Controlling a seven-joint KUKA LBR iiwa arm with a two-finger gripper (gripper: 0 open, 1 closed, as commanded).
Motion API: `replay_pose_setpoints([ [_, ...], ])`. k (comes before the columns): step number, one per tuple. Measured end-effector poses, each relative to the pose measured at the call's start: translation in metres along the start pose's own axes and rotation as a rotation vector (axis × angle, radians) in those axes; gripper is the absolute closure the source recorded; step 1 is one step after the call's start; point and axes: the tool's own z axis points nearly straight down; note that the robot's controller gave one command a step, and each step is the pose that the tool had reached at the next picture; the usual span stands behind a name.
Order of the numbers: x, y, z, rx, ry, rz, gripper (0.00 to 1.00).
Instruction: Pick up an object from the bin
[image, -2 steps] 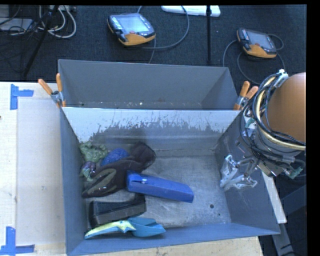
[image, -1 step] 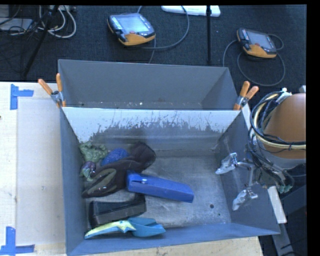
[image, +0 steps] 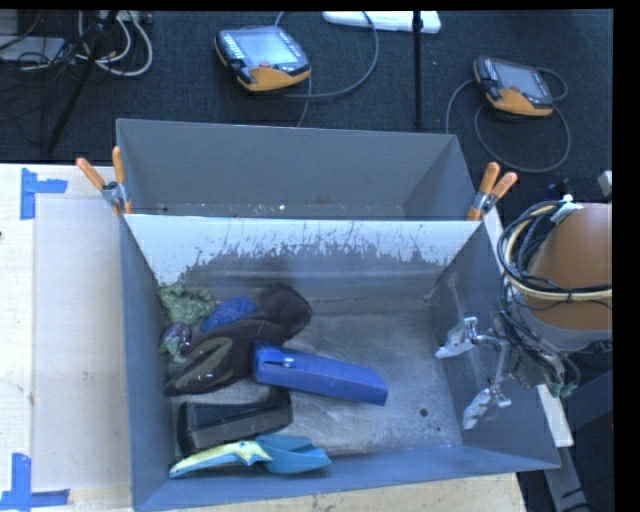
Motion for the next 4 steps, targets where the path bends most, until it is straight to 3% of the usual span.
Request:
replay_pose_setpoints([
  [1, -0.026, -0.007, 0.082, 0.002, -0.008, -0.031, 1.0],
  [2, -0.026, -0.007, 0.082, 0.002, -0.008, -0.033, 1.0],
  [3, -0.023, -0.012, 0.061, 0.001, -0.006, -0.044, 1.0],
  [4, -0.053, -0.014, -0.005, 0.002, -0.005, -0.223, 1.0],
])
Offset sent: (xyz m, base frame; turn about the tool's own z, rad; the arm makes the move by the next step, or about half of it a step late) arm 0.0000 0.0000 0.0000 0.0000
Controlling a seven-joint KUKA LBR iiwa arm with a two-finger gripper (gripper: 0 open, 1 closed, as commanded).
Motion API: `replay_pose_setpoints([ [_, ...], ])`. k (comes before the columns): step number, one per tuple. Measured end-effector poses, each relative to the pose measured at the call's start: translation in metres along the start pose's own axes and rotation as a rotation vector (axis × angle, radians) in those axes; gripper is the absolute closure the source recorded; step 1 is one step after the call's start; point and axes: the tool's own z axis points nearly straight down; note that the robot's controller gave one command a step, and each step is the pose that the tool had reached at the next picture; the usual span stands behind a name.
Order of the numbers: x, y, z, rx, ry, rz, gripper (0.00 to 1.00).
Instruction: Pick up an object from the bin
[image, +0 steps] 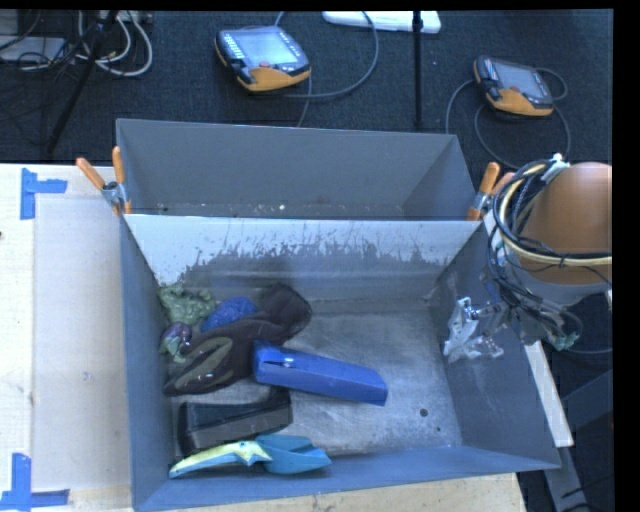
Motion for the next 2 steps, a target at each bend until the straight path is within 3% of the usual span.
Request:
replay_pose_setpoints([
  [1, -0.014, -0.002, -0.023, 0.004, -0.008, -0.002, 1.0],
  [2, -0.021, 0.001, 0.001, 0.001, -0.003, 0.27, 1.0],
])
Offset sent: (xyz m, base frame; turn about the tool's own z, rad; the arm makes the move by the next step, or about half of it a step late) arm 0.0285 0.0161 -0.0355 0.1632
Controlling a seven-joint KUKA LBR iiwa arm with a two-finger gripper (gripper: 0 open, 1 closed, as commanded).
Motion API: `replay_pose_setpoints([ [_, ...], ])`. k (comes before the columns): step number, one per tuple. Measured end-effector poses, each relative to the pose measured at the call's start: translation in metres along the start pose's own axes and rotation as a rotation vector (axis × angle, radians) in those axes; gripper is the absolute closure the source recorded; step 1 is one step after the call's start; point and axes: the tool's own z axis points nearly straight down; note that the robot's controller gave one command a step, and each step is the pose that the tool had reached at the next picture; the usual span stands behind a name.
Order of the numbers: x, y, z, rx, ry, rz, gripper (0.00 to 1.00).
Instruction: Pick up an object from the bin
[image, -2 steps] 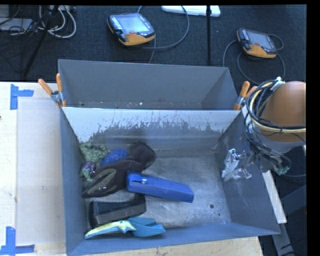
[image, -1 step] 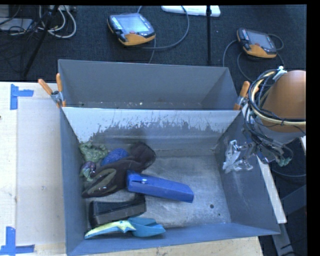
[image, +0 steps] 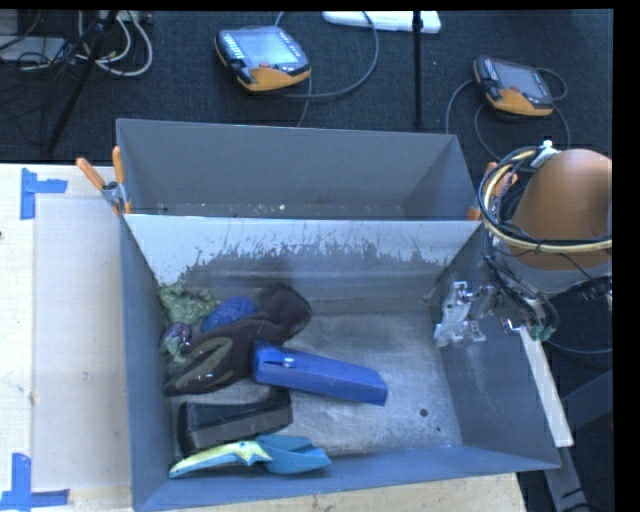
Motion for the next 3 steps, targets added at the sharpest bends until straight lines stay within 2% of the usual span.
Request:
replay_pose_setpoints([
  [1, -0.033, 0.028, 0.014, 0.001, 0.0, -0.066, 1.0],
  [2, -0.045, 0.045, 0.022, -0.002, -0.003, -0.069, 1.0],
  [3, -0.03, 0.046, 0.025, -0.001, 0.002, 0.092, 1.0],
])
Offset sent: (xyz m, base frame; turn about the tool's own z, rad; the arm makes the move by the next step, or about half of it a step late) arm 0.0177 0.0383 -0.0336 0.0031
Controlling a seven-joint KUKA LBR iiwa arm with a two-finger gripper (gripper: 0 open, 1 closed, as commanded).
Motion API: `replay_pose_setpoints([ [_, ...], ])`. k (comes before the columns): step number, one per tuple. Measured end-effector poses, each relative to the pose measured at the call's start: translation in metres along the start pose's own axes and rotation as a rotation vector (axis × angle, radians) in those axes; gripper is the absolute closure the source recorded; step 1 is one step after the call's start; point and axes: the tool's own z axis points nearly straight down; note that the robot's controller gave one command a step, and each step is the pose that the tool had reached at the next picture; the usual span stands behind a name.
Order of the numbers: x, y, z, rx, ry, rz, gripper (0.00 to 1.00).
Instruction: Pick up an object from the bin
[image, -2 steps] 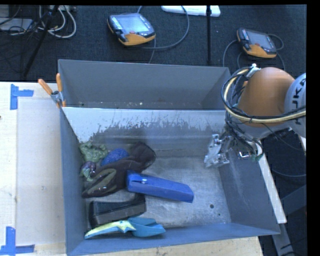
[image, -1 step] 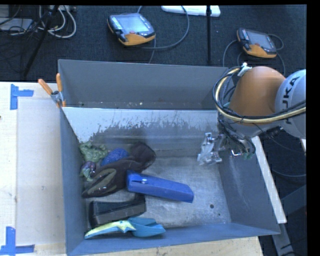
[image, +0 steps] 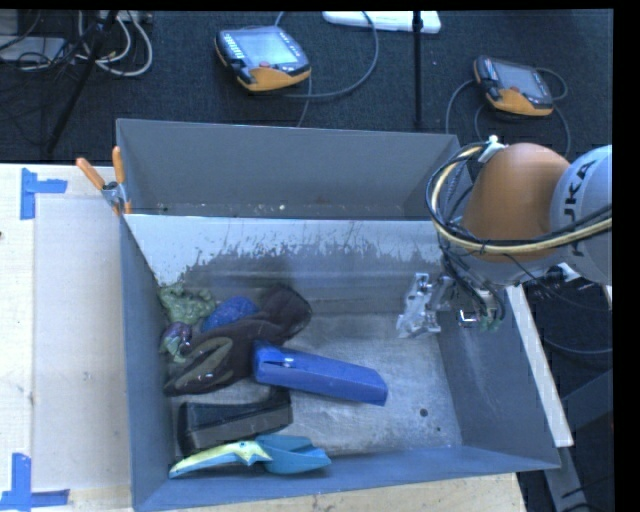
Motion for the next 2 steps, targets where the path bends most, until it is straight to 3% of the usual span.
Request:
replay_pose_setpoints([
  [1, -0.0123, -0.0019, 0.0037, 0.0, -0.001, 0.066, 1.0],
  [2, -0.0184, 0.0069, 0.0079, 0.0, -0.002, 0.281, 1.0],
])
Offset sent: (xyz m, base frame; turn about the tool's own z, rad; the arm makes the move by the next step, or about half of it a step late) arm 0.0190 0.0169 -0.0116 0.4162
